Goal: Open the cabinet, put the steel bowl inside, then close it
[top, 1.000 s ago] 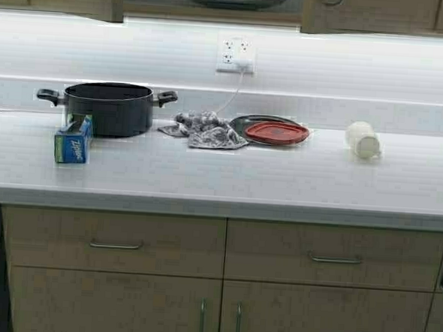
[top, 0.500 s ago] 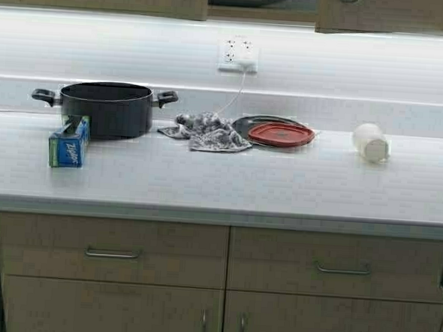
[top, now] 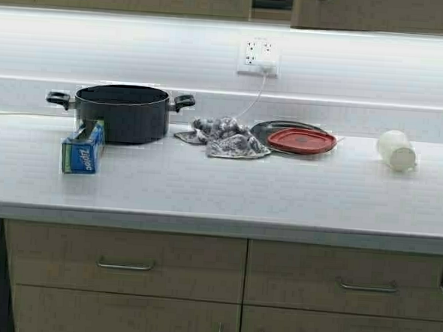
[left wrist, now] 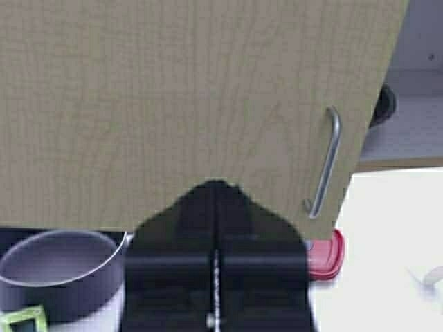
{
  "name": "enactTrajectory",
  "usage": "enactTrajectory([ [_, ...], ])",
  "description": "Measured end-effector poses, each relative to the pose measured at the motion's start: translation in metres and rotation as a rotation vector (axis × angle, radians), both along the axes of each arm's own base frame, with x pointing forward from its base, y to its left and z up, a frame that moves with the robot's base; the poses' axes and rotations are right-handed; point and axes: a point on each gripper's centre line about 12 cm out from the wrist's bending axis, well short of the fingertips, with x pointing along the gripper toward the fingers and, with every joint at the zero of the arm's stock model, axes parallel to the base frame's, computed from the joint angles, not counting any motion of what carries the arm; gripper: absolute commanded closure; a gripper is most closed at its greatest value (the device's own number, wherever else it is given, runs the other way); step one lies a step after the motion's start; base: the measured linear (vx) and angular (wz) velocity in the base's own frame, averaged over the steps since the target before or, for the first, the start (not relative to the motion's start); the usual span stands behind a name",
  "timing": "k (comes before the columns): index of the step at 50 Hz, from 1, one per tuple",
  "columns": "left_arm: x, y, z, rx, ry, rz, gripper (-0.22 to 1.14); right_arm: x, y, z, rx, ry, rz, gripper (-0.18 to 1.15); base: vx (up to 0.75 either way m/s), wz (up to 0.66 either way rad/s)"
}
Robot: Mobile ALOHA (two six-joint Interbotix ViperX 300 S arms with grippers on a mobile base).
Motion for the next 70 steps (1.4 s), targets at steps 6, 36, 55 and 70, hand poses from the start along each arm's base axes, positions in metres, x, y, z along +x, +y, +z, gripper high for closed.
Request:
enactTrajectory([
  [6, -0.001, -0.002, -0.003, 0.003, 0.007, -0.006, 0.87, -0.030, -0.008, 0.005, 0.009, -0.019, 0.001, 0.90, 0.09, 0.00],
  [36, -0.004, -0.001, -0.030, -0.011, 0.081, -0.003, 0.87, -0.062, -0.019, -0.015, -0.012, 0.015, -0.003, 0.90, 0.06, -0.04],
  [55, -0.004, -0.001, -0.033, -0.009, 0.084, -0.004, 0.87, -0.059, -0.019, -0.021, -0.018, 0.032, -0.005, 0.90, 0.02, -0.01],
  [70, -0.003, -0.001, -0.035, -0.007, 0.083, -0.005, 0.87, -0.052, -0.016, -0.031, -0.027, 0.062, -0.003, 0.90, 0.00, 0.00],
])
